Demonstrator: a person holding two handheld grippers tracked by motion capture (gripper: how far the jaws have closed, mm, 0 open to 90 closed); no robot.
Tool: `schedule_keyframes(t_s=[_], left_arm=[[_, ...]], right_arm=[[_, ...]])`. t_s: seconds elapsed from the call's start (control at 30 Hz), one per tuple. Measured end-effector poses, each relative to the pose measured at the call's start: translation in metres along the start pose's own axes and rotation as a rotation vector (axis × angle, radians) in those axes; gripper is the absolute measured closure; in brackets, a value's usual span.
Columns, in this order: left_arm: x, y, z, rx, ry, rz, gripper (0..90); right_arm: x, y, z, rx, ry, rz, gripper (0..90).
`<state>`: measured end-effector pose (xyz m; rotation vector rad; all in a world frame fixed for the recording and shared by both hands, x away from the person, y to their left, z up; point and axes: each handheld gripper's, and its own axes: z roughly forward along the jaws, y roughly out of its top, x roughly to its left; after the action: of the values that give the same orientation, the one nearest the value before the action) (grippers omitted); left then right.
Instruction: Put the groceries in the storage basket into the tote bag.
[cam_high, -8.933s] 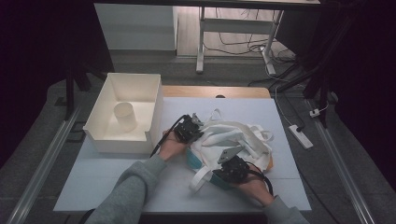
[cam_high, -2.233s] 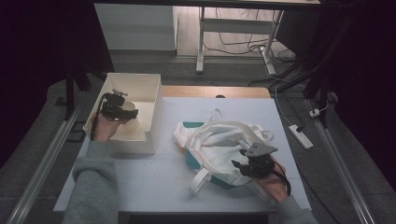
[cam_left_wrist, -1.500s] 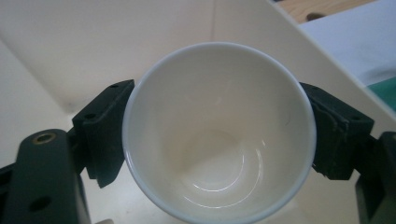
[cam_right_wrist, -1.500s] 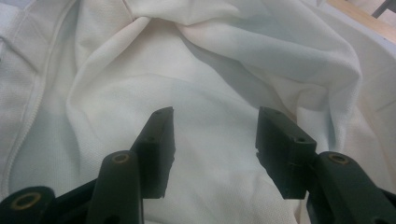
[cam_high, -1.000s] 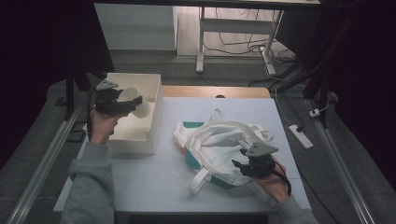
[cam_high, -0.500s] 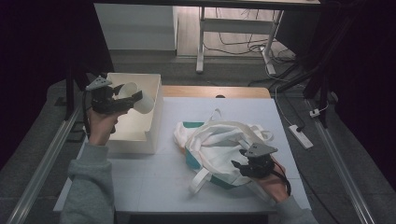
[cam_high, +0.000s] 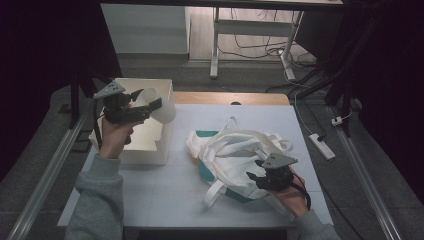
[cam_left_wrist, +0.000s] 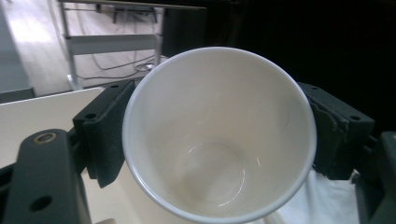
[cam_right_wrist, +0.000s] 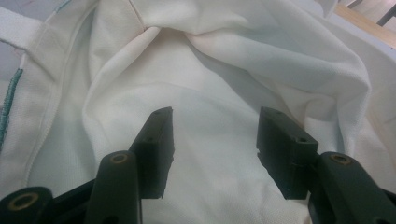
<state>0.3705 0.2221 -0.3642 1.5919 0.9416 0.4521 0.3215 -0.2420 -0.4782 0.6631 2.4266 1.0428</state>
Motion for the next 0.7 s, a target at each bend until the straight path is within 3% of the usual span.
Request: schedule_keyframes(t_s=[0.17,0.3,0.53,0.7], left_arm=[[-0.012,0.001,0.006,0.014,-0.041,0.024,19.3],[-0.021,0.001,0.012,0.026,-0.097,0.026,19.3],[-0.045,-0.003,0.031,0.081,-0.149,0.075,19.3],[-0.057,-0.009,0.045,0.115,-0.197,0.077,19.3]], right_arm=[[0.000,0.000,0.000,-0.002,0.001,-0.001,46.8],[0.001,0.001,0.000,-0.006,-0.003,-0.001,45.8],[0.002,0.003,0.000,-0.023,0.003,0.003,45.0],[0.004,0.006,0.000,-0.034,0.007,0.006,44.1]])
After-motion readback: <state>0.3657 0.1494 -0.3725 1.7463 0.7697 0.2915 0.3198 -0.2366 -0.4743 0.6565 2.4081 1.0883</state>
